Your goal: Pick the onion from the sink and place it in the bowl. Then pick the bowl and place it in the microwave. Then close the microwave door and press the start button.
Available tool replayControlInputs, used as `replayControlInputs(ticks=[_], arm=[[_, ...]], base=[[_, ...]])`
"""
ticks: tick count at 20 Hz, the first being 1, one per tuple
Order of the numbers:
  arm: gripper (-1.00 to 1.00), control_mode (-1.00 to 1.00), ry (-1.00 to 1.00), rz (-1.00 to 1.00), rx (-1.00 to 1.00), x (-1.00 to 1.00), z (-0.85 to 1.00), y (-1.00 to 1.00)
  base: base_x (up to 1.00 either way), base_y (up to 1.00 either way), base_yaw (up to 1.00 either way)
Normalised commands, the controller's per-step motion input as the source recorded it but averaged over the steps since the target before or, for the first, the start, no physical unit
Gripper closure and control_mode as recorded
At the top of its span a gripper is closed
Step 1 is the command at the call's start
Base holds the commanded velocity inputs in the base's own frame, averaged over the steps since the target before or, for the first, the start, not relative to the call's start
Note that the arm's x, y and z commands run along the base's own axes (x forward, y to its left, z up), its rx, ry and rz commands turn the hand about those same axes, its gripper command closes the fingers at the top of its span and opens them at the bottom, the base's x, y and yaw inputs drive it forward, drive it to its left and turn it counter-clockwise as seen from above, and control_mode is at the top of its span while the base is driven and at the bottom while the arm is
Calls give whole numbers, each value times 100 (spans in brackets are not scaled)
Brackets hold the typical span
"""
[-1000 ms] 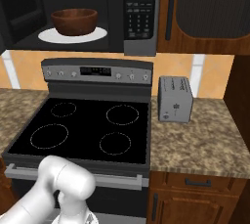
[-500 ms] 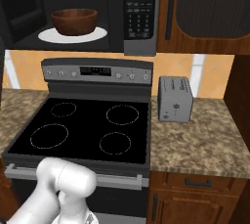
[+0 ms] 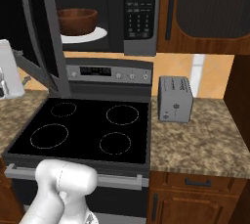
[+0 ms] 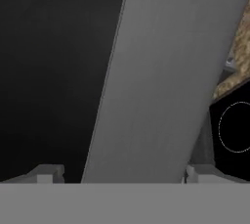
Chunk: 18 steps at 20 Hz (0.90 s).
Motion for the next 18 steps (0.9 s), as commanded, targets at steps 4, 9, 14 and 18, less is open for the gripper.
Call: replayControlInputs(ticks=[4,9,14,18], arm=[[-100,-100,0,25,25,55,18,-77],[-100,-100,0,20,20,63,42,-58],[-100,-100,4,16,11,56,35,-19],[-100,-100,11,8,3,67,4,0]], base=[[0,0,0],[0,0,0],[0,0,0],[0,0,0]])
